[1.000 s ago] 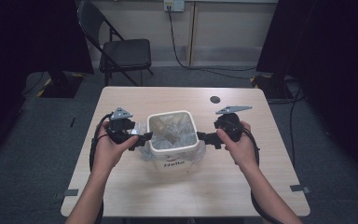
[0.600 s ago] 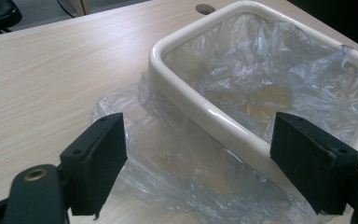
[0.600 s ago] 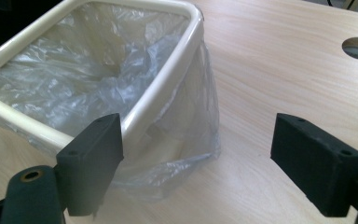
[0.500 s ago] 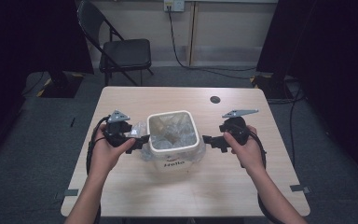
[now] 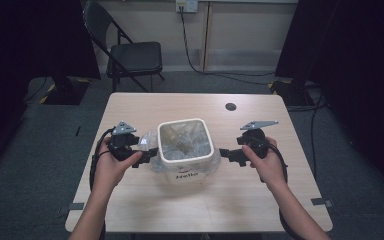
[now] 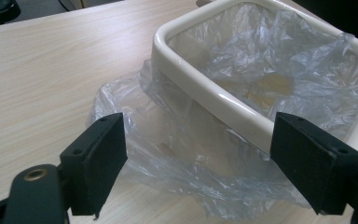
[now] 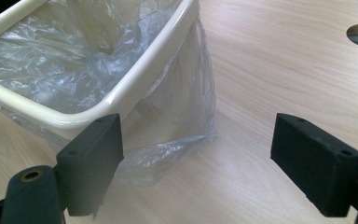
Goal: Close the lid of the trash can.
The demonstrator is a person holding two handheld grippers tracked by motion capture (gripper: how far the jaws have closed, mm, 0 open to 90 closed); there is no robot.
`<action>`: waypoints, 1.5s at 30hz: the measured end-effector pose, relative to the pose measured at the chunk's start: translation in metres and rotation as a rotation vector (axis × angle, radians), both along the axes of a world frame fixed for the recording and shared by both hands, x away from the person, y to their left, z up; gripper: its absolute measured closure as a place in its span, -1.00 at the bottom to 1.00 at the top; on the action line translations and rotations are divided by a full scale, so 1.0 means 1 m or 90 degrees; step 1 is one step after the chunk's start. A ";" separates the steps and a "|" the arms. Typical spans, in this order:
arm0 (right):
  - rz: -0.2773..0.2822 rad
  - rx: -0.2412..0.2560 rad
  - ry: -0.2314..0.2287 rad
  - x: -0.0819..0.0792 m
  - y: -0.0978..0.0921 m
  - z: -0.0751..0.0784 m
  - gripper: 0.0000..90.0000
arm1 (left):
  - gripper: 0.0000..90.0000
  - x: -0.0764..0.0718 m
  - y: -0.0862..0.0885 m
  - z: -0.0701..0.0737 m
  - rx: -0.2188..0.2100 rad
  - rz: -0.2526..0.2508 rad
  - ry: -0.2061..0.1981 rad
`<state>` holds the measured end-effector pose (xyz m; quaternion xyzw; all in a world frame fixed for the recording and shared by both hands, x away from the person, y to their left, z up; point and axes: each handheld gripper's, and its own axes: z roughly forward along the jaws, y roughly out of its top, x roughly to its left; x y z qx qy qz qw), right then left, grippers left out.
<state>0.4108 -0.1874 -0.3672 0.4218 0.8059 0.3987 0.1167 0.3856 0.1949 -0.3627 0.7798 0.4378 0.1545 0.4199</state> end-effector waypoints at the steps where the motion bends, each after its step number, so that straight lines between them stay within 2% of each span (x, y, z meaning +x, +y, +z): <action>1: 0.000 -0.001 0.000 0.000 -0.001 -0.001 -0.64 | -0.60 0.000 0.001 0.000 0.006 -0.004 0.000; 4: 0.002 -0.007 -0.003 0.000 -0.003 -0.003 -0.64 | -0.60 -0.002 0.002 -0.002 0.004 -0.003 0.001; 8: 0.002 -0.004 -0.004 -0.002 -0.006 -0.004 -0.64 | -0.60 -0.003 0.005 -0.004 0.009 -0.001 0.005; 12: 0.006 -0.001 -0.003 -0.002 -0.009 -0.006 -0.64 | -0.60 -0.005 0.006 -0.006 0.000 0.003 0.006; 13: 0.005 -0.001 -0.001 -0.003 -0.009 -0.007 -0.64 | -0.60 -0.005 0.007 -0.007 0.008 0.001 0.005; 17: 0.005 -0.002 0.000 -0.003 -0.011 -0.012 -0.64 | -0.60 -0.006 0.008 -0.008 0.008 0.001 0.006; 19: 0.006 0.000 0.003 -0.004 -0.013 -0.014 -0.64 | -0.60 -0.007 0.008 -0.010 0.001 0.005 0.006; 25: 0.006 0.011 0.003 -0.005 -0.016 -0.016 -0.64 | -0.59 -0.009 0.011 -0.013 0.007 0.004 0.008; 34: 0.012 0.006 0.007 -0.008 -0.018 -0.023 -0.64 | -0.59 -0.012 0.015 -0.019 0.005 0.014 0.014; 40: 0.012 0.008 0.010 -0.008 -0.021 -0.027 -0.64 | -0.59 -0.014 0.016 -0.021 0.013 0.011 0.014; 41: 0.012 0.007 0.011 -0.009 -0.022 -0.027 -0.64 | -0.59 -0.015 0.016 -0.021 0.008 0.013 0.014; 45: 0.012 0.007 0.011 -0.010 -0.024 -0.030 -0.64 | -0.59 -0.016 0.018 -0.023 0.019 0.012 0.016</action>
